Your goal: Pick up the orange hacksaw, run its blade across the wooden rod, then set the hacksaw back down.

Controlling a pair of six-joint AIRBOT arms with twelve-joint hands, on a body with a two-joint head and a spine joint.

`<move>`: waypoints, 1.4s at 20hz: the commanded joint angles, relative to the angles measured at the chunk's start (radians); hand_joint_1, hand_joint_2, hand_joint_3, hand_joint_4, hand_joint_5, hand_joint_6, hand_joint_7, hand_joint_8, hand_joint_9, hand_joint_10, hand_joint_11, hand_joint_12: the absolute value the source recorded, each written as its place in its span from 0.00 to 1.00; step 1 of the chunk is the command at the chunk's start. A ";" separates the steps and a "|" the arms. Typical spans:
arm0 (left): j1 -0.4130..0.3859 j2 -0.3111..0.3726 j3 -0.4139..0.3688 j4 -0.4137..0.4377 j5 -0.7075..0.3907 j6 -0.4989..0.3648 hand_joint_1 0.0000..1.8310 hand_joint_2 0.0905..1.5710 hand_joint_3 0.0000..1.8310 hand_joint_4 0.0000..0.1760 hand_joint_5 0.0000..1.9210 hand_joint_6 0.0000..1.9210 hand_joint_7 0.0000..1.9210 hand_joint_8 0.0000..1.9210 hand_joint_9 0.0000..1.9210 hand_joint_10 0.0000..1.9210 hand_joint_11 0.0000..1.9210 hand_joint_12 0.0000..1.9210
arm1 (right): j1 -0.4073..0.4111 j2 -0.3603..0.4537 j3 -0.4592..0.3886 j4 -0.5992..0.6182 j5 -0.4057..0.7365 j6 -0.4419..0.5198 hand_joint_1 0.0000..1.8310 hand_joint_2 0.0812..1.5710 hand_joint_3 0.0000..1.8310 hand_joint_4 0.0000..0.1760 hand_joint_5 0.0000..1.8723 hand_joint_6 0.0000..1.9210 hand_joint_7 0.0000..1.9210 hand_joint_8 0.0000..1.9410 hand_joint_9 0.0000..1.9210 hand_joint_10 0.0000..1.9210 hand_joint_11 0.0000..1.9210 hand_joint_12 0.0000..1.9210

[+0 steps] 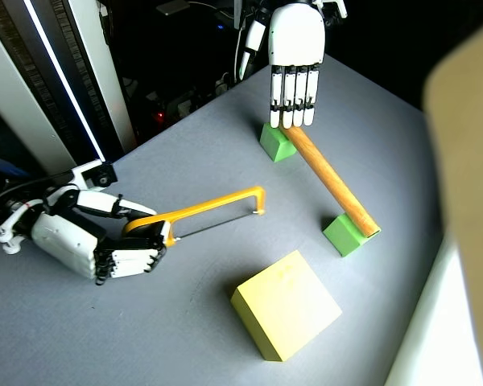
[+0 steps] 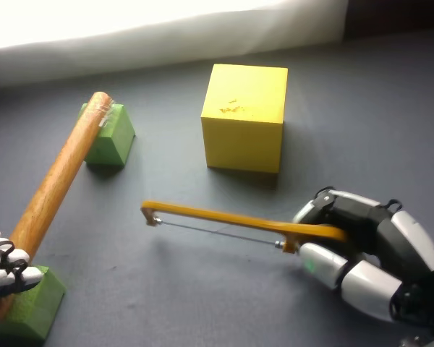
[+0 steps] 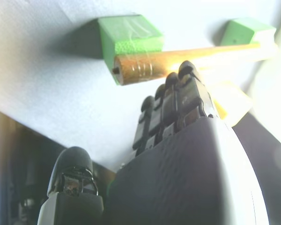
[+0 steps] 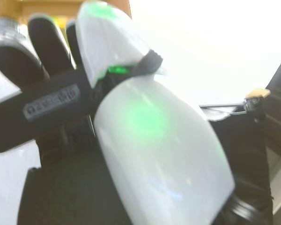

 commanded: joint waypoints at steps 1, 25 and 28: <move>-0.009 0.003 0.001 -0.011 -0.034 0.000 0.05 0.80 0.00 0.00 0.00 0.00 0.00 0.00 0.00 0.00 0.00 0.00 | 0.006 0.000 0.001 -0.061 0.109 0.015 0.58 0.72 0.00 0.00 0.36 0.17 0.40 0.15 0.37 0.32 0.27 0.71; -0.010 0.003 0.002 -0.011 -0.064 0.002 0.04 0.79 0.00 0.00 0.00 0.00 0.00 0.00 0.00 0.00 0.00 0.00 | 0.314 0.224 -0.027 -0.397 -0.201 -0.036 0.39 0.57 0.00 0.00 0.14 0.00 0.08 0.00 0.04 0.00 0.00 0.28; -0.014 -0.001 0.013 -0.011 -0.113 0.009 0.04 0.79 0.00 0.00 0.00 0.00 0.01 0.00 0.02 0.01 0.00 0.00 | 0.414 0.258 0.015 -0.611 -0.300 0.039 0.38 0.61 0.00 0.00 0.14 0.00 0.14 0.01 0.12 0.02 0.00 0.49</move>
